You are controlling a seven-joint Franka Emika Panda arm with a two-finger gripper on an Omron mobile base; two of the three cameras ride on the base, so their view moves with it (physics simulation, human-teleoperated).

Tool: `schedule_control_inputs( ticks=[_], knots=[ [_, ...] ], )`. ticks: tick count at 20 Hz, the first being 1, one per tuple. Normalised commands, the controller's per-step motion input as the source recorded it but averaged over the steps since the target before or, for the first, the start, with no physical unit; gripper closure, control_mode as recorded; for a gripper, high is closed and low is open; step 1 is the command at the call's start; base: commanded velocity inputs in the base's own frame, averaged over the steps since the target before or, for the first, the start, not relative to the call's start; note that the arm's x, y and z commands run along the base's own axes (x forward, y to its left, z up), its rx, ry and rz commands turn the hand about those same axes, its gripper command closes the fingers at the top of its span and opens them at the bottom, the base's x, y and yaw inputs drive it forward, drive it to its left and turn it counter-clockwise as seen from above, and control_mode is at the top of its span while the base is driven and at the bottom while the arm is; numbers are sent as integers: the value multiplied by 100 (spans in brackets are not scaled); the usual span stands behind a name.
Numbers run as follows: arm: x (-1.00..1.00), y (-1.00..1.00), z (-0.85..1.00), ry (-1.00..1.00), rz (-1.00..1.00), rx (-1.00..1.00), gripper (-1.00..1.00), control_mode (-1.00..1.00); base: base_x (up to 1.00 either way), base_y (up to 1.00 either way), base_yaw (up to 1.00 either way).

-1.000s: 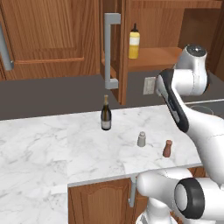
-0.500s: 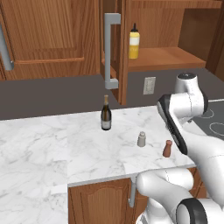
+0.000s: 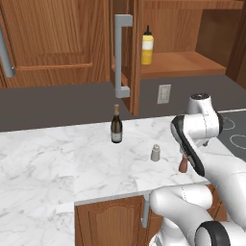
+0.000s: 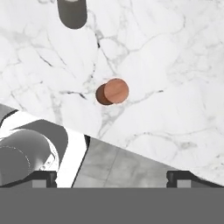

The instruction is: There are various items on the counter. Only move the condiments/shakers into the cabinet.

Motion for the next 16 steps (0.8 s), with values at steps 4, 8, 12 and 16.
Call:
schedule_control_inputs(
  ticks=[4,8,12,16],
  knots=[
    [-4,0,-62,6,0,18,-100,-100,0,0,0],
    [0,-3,-50,1,0,27,-100,-100,0,0,0],
    [0,-1,-35,0,0,29,-100,-100,0,0,0],
    [0,0,-20,-1,0,11,-100,-100,0,0,0]
  ],
)
